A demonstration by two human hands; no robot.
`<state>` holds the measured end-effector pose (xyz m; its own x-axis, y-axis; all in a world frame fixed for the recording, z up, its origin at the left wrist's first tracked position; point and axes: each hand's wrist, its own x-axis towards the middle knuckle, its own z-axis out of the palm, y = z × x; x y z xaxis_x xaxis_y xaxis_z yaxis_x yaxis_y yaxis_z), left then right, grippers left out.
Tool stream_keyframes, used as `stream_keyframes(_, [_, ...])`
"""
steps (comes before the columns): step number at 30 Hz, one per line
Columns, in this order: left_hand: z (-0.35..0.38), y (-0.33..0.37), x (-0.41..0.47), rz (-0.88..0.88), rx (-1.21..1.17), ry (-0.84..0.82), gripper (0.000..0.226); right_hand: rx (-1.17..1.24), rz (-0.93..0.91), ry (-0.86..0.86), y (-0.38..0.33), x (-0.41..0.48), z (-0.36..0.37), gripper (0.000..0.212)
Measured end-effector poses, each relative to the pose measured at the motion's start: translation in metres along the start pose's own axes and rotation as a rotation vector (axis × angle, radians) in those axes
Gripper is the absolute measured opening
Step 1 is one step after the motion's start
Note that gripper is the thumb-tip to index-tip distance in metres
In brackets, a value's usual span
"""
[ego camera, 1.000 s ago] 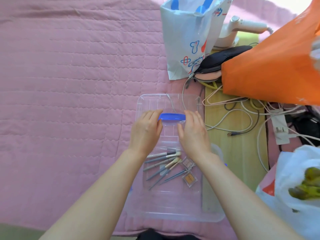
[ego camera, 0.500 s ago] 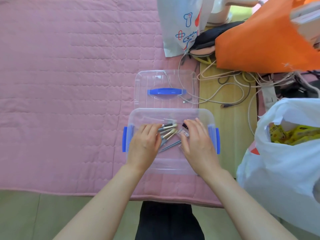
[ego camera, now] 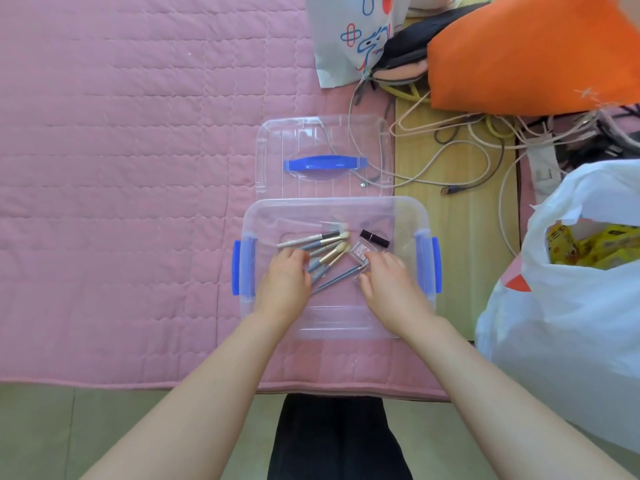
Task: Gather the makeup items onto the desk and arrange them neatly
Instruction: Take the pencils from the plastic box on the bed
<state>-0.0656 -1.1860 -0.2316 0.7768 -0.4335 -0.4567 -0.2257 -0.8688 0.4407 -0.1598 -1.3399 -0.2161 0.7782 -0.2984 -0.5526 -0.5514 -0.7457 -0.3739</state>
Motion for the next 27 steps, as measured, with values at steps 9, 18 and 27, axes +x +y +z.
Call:
stream_keyframes(9, [0.01,-0.002,0.035,0.117,0.184,-0.008,0.049,-0.018,0.062,-0.026,0.0,0.048,0.001,0.043])
stream_keyframes(18, [0.021,-0.013,0.044,0.085,0.217,-0.015,0.043,-0.12,0.068,-0.078,0.007,0.058,0.016,0.062])
stream_keyframes(27, [0.033,-0.008,0.057,-0.017,0.364,0.003,0.033,-0.21,0.12,-0.003,0.007,0.075,0.023,0.047])
